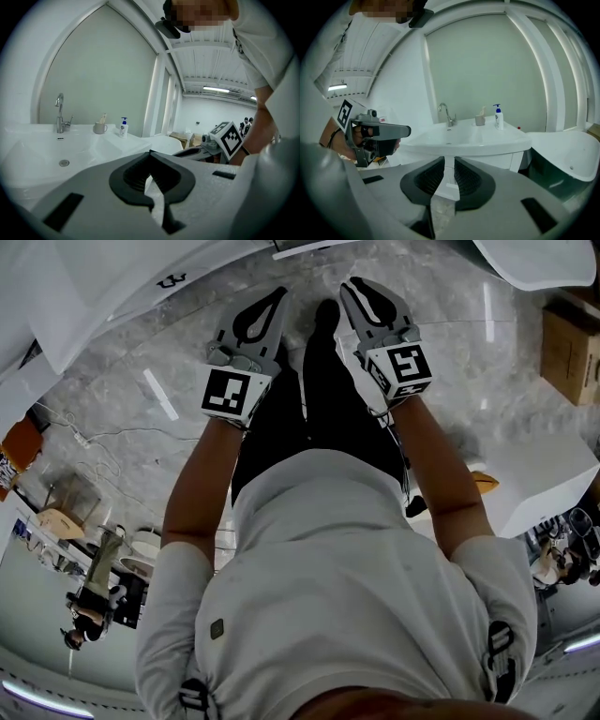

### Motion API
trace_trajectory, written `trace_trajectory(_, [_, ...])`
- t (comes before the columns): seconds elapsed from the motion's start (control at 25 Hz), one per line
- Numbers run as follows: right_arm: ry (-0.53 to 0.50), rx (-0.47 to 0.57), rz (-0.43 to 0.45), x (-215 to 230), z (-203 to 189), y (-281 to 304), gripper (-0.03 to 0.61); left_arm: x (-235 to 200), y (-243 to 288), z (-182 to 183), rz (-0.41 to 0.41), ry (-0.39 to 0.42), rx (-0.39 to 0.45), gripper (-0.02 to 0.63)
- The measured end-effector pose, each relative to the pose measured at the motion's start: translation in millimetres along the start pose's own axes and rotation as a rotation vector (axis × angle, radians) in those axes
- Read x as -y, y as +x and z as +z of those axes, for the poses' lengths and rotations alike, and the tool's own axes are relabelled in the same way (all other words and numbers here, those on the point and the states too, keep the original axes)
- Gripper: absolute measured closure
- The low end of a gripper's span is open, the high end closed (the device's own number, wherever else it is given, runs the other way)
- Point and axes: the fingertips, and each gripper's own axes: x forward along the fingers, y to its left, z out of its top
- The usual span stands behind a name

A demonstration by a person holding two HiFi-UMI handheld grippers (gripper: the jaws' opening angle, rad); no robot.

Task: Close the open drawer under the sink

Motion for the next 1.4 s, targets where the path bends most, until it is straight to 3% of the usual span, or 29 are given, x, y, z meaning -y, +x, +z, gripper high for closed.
trace_trajectory(0.32, [0.043, -0.063, -0.049, 37, -70, 42, 0.452, -20, 42, -58, -0.004, 0.001, -0.052, 0.604])
trace_trajectory(0.68, [0.064, -0.118, -0.072, 64, -143, 93, 0.425, -36, 76, -121, 0.027, -0.023, -0.05, 0.604])
trace_trajectory(0.92, [0.015, -0.143, -0.08, 83, -182, 127, 0.425, -46, 102, -152, 0.052, -0.052, -0.027, 0.604])
trace_trajectory(1.4, [0.053, -0.196, -0.128, 115, -259, 175, 0.387, -55, 133, -203, 0.073, -0.102, -0.067, 0.604])
